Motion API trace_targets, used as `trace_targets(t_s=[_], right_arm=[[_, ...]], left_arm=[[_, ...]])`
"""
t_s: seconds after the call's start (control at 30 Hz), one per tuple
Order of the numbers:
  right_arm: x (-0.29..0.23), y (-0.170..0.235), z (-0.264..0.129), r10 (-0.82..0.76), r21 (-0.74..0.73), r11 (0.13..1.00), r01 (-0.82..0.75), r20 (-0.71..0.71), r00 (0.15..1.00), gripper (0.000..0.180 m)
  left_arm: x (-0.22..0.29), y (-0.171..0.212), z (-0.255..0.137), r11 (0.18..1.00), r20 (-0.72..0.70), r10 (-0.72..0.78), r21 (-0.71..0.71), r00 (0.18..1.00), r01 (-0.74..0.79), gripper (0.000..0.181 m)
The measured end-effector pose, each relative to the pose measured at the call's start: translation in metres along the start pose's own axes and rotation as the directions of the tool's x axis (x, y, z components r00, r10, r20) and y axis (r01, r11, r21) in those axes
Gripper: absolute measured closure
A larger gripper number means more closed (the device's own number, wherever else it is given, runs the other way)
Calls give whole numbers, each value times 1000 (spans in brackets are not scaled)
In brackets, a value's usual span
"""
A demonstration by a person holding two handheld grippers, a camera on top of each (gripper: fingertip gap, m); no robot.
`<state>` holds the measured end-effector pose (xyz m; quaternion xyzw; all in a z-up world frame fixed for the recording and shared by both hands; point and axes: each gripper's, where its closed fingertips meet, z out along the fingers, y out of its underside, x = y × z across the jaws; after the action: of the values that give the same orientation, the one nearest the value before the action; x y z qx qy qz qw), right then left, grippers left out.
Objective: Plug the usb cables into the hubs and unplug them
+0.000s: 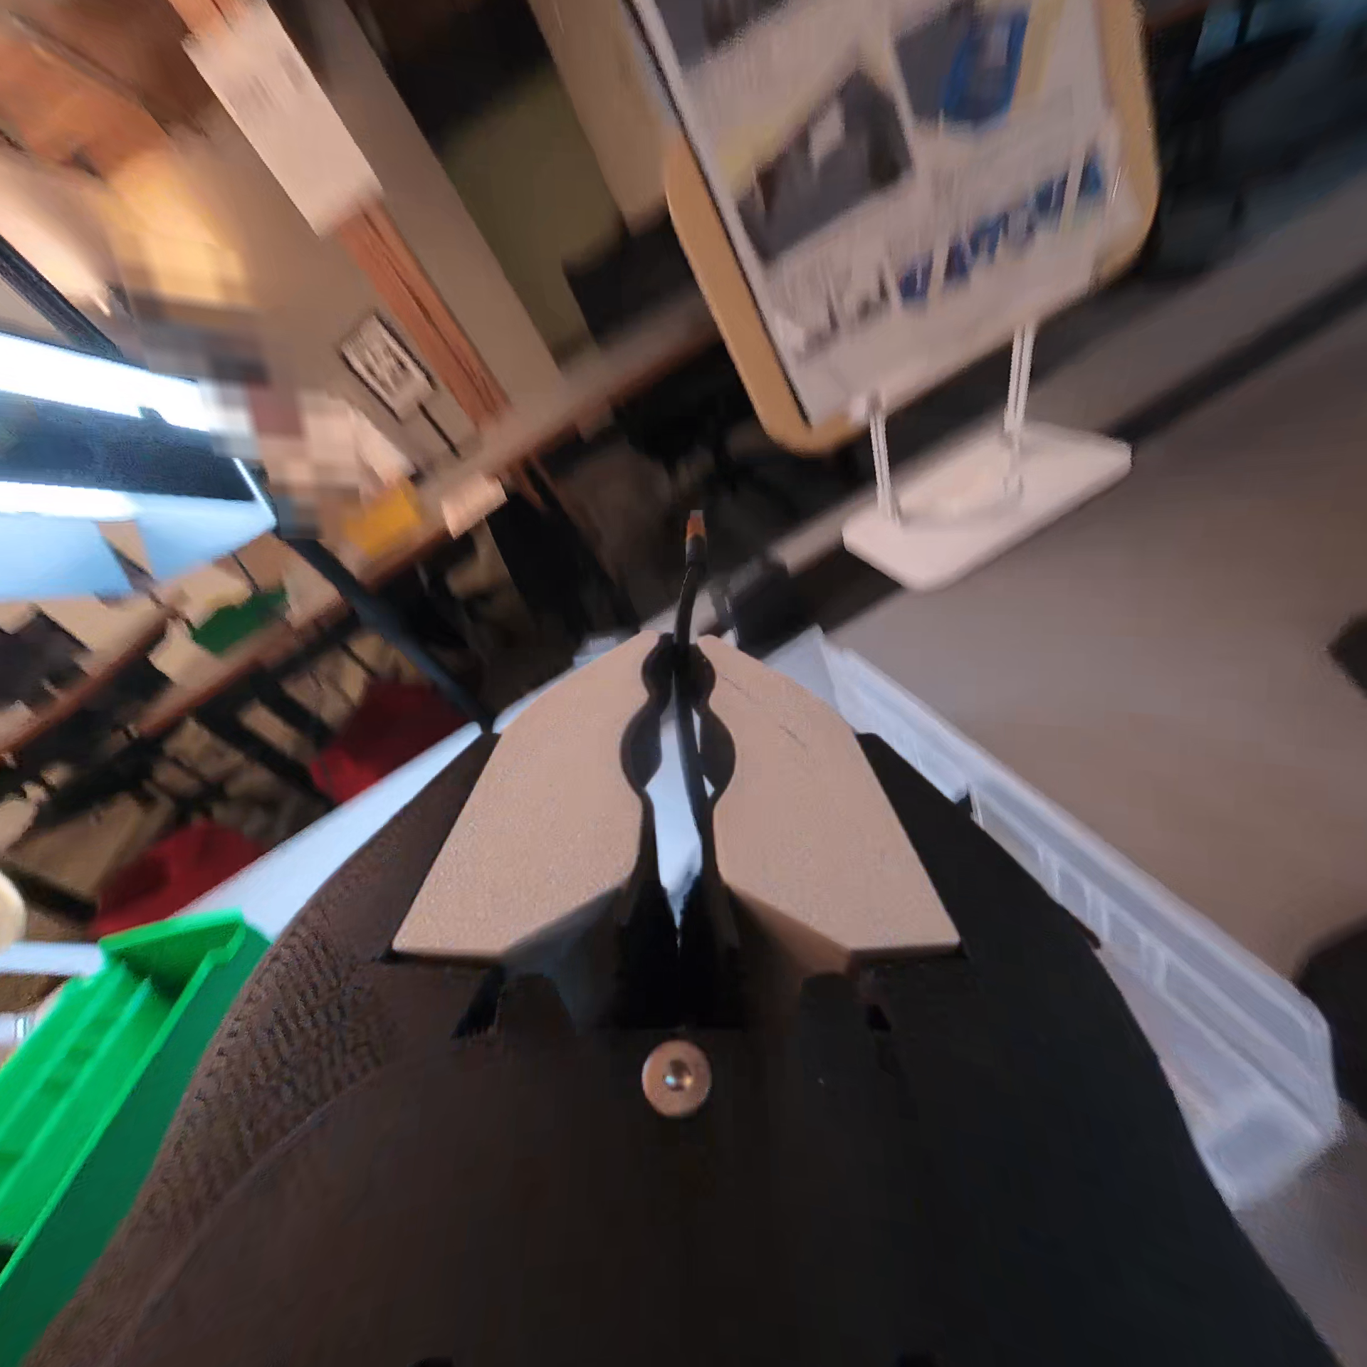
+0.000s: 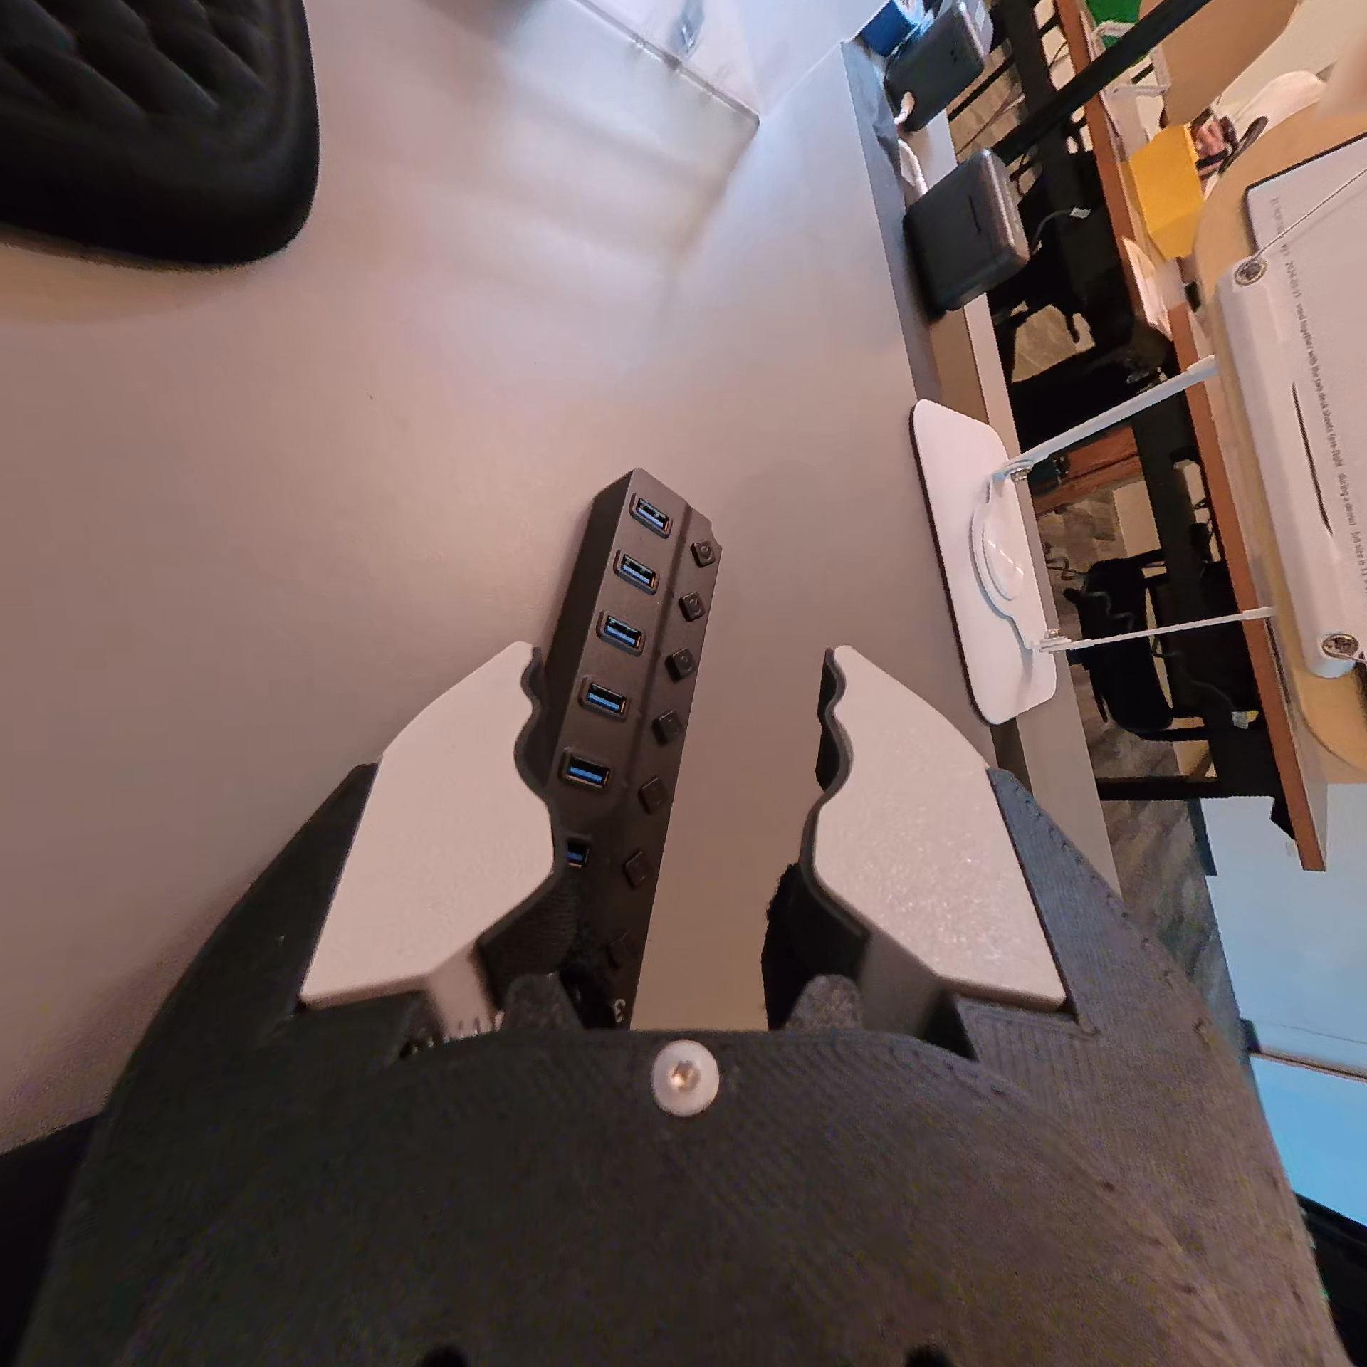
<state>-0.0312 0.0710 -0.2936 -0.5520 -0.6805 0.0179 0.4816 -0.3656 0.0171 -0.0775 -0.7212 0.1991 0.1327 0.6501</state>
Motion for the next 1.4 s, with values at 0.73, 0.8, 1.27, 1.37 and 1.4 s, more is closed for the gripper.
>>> trace_targets(t_s=[0.73,0.8,1.27,1.37,1.4], right_arm=[[27,-130,-151,183,956,212,-205,167,969,150],[27,-130,-154,182,963,202,-179,143,973,149],[19,-132,-131,154,927,361,-96,42,987,158],[17,-132,-129,139,923,373,-90,40,990,172],[16,-132,-129,134,924,372,-88,41,990,172]], left_arm=[[229,-114,-49,746,-624,592,664,511,-52,177],[247,-106,-39,759,-645,612,642,458,-110,177],[274,-90,-34,786,-721,609,605,331,-128,176],[276,-89,-36,782,-722,616,609,316,-133,176],[277,-89,-36,781,-720,617,610,317,-134,176]])
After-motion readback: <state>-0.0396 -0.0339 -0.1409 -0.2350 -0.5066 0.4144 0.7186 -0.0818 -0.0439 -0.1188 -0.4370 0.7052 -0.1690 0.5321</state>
